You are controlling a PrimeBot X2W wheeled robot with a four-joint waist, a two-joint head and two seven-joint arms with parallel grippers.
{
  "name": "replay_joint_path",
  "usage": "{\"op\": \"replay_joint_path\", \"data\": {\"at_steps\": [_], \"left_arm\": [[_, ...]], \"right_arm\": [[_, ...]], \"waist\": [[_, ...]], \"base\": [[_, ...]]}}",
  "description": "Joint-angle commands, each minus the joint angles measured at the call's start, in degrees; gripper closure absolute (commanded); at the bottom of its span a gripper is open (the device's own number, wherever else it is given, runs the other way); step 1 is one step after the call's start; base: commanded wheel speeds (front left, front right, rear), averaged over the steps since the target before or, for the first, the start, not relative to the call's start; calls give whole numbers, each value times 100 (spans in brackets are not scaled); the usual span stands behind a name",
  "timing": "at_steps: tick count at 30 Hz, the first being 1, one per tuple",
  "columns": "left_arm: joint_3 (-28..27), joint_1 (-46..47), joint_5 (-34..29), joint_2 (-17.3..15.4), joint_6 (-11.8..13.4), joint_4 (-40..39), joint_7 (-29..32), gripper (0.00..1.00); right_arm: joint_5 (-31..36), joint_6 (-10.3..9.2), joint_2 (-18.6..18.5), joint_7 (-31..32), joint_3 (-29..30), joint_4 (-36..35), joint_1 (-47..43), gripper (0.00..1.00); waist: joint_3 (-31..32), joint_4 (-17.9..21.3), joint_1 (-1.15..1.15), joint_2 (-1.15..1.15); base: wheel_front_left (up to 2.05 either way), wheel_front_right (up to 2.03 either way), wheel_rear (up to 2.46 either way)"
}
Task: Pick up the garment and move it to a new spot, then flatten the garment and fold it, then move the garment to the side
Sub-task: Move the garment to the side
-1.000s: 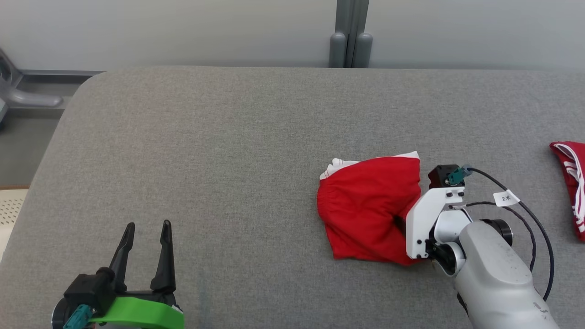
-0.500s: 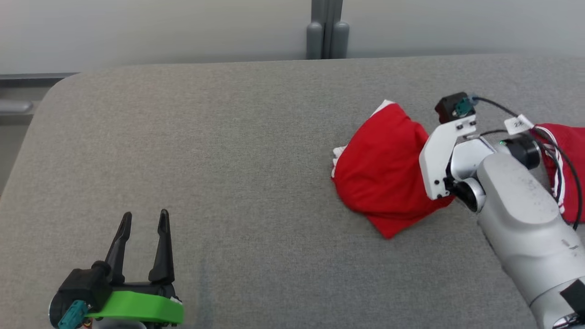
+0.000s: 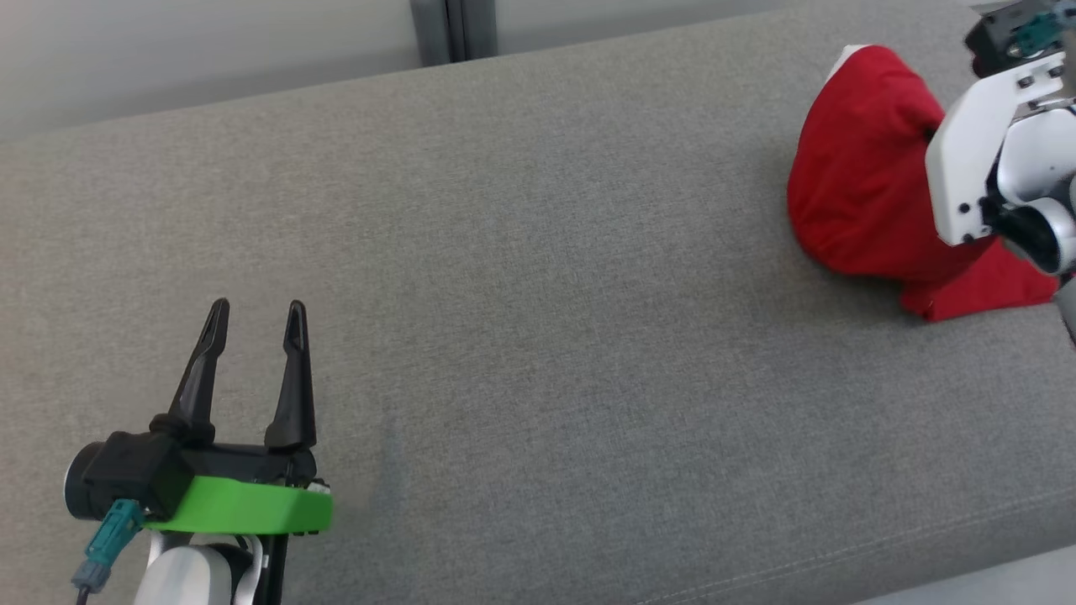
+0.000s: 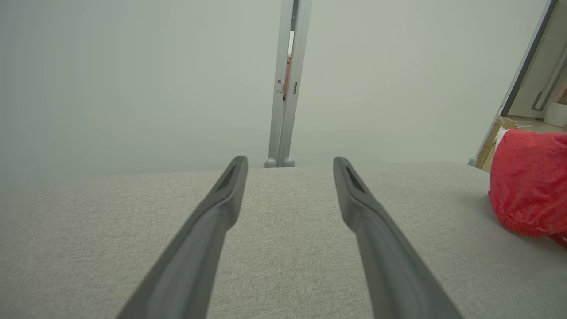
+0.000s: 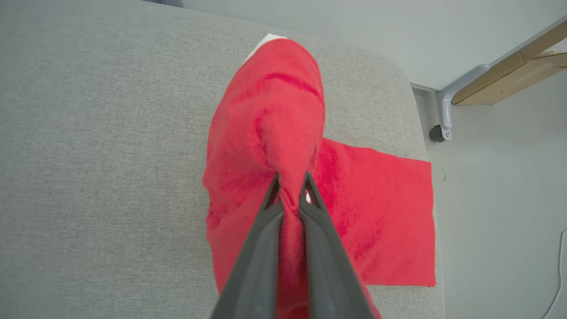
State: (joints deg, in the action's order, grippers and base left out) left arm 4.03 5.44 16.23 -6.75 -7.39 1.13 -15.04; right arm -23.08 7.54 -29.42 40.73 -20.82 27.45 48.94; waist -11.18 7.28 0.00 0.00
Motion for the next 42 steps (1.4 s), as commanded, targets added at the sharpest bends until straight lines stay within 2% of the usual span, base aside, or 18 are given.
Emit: {"op": "replay_joint_path", "data": {"at_steps": [1, 7, 12, 16, 17, 18, 25, 30, 36, 42], "left_arm": [[29, 138, -70, -92, -16, -26, -15, 0], [209, 418, -89, -324, -16, -72, -15, 0], [358, 672, -88, -543, -16, -127, -14, 0], [436, 821, -96, -672, -16, -213, 18, 0], [449, 859, -100, -702, -16, -232, 23, 0], [461, 889, -93, -721, -16, -241, 40, 0], [549, 986, -89, -709, 2, -195, 70, 0], [506, 829, 33, -593, 45, 12, 28, 0], [353, 456, 185, -453, 126, 234, -9, 0], [115, -45, 309, -336, 181, 371, -16, 0]], "right_arm": [[40, -10, -80, -53, 94, -33, -81, 100], [254, -11, -328, -519, 636, 54, -239, 100], [534, -11, -539, -1022, 1211, 461, -366, 100], [1009, -11, -681, -1632, 1647, 799, -437, 100], [1159, -11, -669, -1819, 1726, 897, -480, 38], [1250, -11, -675, -1979, 1780, 972, -504, 0], [2054, -11, -523, -2805, 2438, 1608, -482, 0], [2213, -11, -238, -3421, 2829, 1545, -585, 0], [1952, -11, 194, -4132, 2772, 742, -1141, 0], [1501, -11, 531, -4418, 2393, -501, -2135, 0]], "waist": [[-497, 431, 0, 0], [-963, 465, 0, 0], [-1388, 274, 0, 0], [-1604, 118, 0, 0], [-1641, 79, 0, 0], [-1663, 50, 0, 0], [-1534, -32, 0, 0], [-1131, -60, 0, 0], [-418, -132, 0, 0], [278, -243, 0, 0]], "base": [[0, 0, 0], [0, 0, 0], [0, 0, 0], [0, 0, 0], [0, 0, 0], [0, 0, 0], [0, 0, 0], [0, 0, 0], [0, 0, 0], [0, 0, 0]]}}
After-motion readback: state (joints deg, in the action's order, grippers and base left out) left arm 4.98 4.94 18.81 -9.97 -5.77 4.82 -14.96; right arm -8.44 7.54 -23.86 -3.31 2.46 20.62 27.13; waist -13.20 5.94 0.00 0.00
